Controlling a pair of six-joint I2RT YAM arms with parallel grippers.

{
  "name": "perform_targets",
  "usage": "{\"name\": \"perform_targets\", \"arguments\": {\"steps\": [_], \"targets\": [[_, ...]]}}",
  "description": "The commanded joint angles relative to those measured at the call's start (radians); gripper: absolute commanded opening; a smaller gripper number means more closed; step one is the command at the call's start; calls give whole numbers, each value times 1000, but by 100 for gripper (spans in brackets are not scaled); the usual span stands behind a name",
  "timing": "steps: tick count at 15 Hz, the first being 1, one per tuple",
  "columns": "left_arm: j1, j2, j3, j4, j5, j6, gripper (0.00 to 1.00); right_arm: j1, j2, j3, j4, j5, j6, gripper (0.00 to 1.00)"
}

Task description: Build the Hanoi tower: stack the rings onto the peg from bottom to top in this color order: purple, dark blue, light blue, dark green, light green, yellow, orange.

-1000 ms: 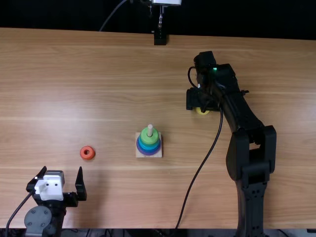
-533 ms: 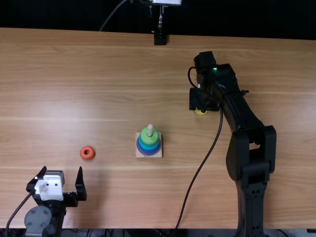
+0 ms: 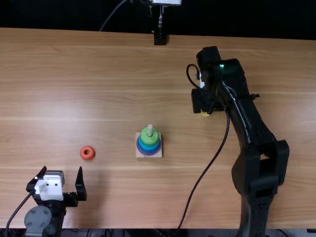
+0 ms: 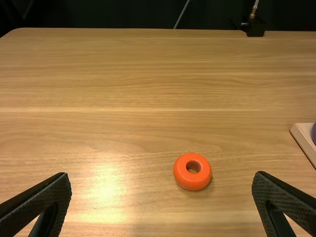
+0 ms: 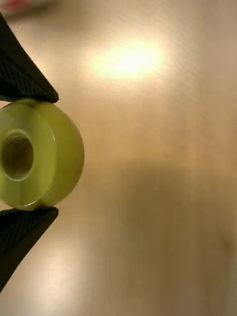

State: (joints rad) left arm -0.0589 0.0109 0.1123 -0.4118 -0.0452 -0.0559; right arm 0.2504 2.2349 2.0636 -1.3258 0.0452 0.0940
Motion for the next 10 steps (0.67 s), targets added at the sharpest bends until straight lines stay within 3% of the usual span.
{"name": "perform_targets", "arguments": {"steps": [1,3,10], "targets": [[1,-11,-112,-80,7,3,100,62,-84,18,-50,3,-55,1],[1,-11,-112,-80,7,3,100,136,-155,20,-111,3,-87,1],[-1,-11,-112,-80,7,3,100,320,-253,79,-124,-1,-76,0]]}}
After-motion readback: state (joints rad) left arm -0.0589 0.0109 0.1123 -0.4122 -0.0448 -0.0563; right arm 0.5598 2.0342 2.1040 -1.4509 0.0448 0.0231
